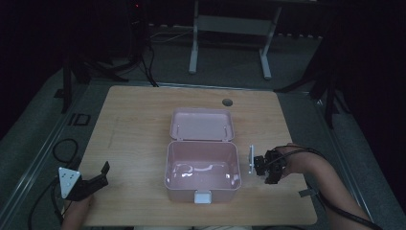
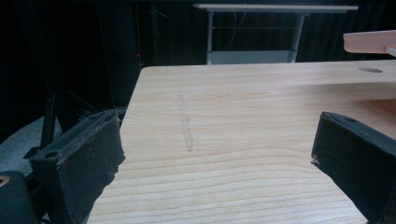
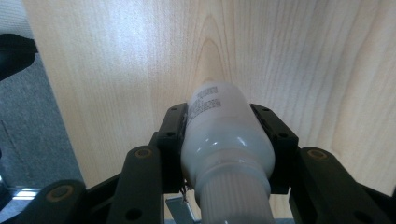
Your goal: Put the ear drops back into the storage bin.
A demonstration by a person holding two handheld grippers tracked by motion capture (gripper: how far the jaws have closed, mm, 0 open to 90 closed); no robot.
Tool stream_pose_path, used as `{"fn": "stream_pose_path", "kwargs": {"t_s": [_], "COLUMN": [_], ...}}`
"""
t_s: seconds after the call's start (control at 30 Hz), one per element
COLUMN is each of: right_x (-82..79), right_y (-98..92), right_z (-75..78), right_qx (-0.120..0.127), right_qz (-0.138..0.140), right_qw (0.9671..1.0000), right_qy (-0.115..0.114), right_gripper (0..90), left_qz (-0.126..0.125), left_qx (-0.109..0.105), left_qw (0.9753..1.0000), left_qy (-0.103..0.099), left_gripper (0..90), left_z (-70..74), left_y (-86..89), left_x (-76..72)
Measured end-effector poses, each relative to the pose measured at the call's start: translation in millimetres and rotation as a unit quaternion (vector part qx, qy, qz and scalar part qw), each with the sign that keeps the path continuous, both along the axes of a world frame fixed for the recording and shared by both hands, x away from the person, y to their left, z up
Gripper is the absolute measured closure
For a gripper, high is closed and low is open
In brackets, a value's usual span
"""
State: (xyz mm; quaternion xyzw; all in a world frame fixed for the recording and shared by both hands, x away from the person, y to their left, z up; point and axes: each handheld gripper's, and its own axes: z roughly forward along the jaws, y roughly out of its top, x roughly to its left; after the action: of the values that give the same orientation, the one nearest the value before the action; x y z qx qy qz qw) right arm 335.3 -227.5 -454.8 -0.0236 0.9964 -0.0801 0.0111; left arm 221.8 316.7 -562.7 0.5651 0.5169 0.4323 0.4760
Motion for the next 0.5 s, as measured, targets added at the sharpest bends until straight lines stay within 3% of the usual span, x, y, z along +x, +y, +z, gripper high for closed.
{"fn": "stream_pose_path", "kwargs": {"t_s": [0.5], "right_x": [-5.4], "right_y": [16.2], "right_z": [39.7], "right_qx": [-0.002], "right_qz": [0.003], "right_qw": [1.0000], "right_qy": [-0.008], "right_gripper": [59.4], "left_qz": [0.001], "left_qx": [-0.001], "left_qw": [1.0000], "left_qy": [0.000], "left_gripper": [2.0], "left_z": [0.0], "left_y": [0.3], "left_x": [-0.2]}}
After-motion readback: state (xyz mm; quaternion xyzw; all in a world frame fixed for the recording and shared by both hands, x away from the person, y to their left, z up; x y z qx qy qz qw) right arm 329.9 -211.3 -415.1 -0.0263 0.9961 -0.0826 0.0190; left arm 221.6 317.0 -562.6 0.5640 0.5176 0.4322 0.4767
